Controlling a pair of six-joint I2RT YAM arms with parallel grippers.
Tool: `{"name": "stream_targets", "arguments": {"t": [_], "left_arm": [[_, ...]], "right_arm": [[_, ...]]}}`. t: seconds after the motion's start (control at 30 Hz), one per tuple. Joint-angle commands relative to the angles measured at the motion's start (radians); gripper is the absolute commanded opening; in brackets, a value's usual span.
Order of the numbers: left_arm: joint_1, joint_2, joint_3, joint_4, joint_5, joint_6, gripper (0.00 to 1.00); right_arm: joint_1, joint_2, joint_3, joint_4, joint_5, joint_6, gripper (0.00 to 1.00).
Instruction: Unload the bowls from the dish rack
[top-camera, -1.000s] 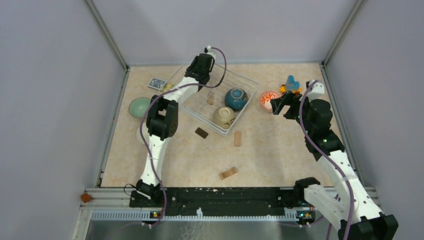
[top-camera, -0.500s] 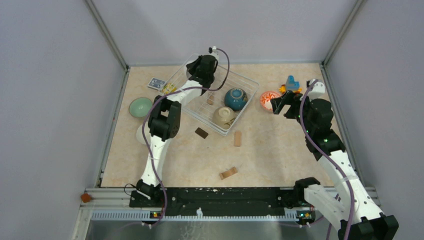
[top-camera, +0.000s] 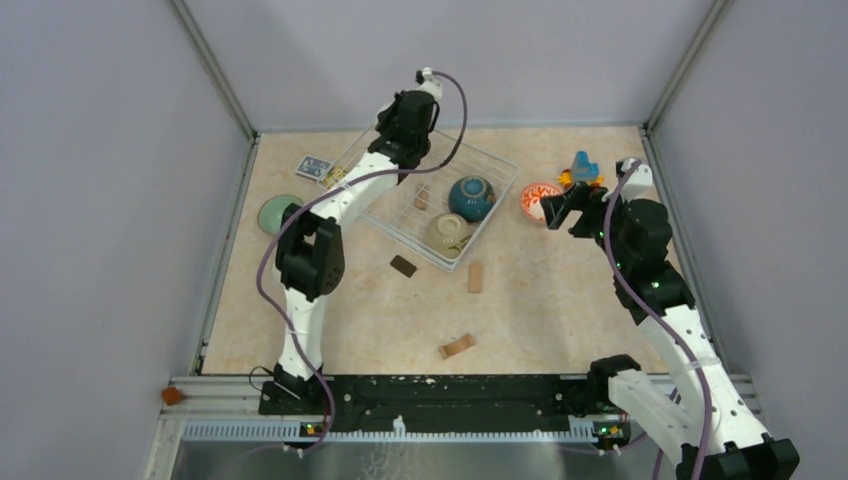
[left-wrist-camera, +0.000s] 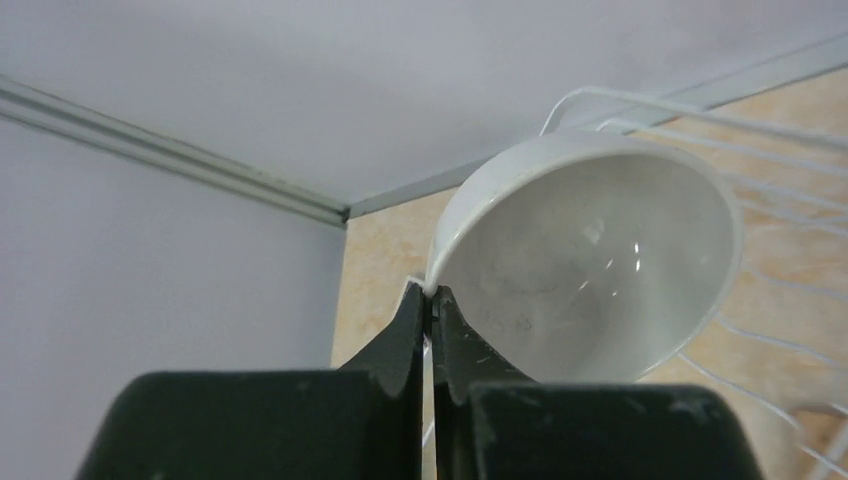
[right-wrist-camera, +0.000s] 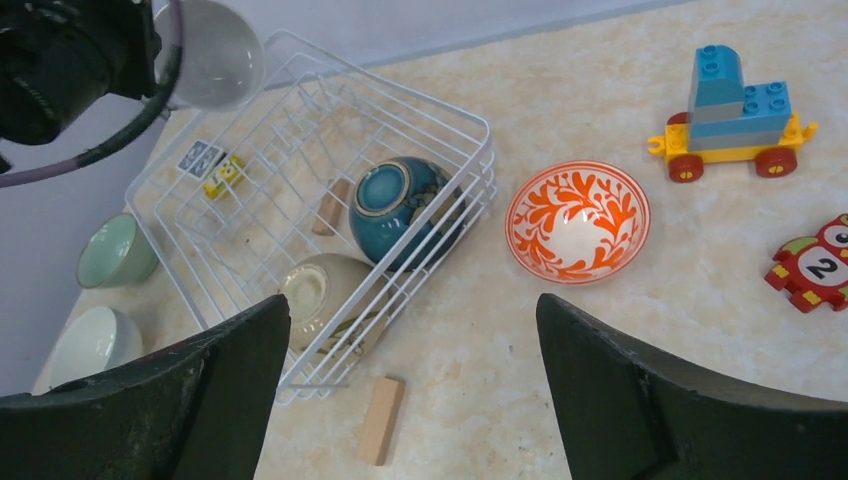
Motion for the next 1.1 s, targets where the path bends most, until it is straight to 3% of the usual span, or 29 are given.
{"name": "stream_targets", "arguments": {"t": [0.0,0.17,0.3,0.47,0.73,0.8,0.9,1.07], "left_arm": [[-0.017,-0.202,0.038,-0.189,0.162,-0.291,0.0],[-0.019,-0.301,0.007,-0.357,0.438,-0.532,0.0],[-0.026,-0.367,-0.077,-0.363,0.71,-0.671,0.0],[-0.054,-0.367,-0.107,-0.404,0.916,-0.816,0.0],[-0.224,-0.36,-0.167,-0.388,0.844,-0.89,0.0],[-0.251,-0.365,-0.184,-0.375,0.841,-0.901,0.0],[-0.29,-0.362,-0.195,-0.365,0.789,-0.9,0.0],[-0.319,-0.354,-0.193,-0.356,0.794,-0.898,0.0]], "right_arm": [[0.005,-0.021,0.081,-0.003,-0.028,0.028,0.91],[0.007,-0.022,0.111,-0.037,-0.066,0.073,0.9],[0.006,-0.018,0.113,-0.035,-0.12,0.122,0.86],[0.068,-0.006,0.126,-0.058,-0.062,0.102,0.83],[0.127,0.097,0.193,-0.2,0.094,0.12,0.8],[0.137,0.107,0.194,-0.209,0.133,0.128,0.8],[0.144,0.108,0.179,-0.198,0.148,0.131,0.7],[0.149,0.133,0.164,-0.219,0.191,0.132,0.69]]}}
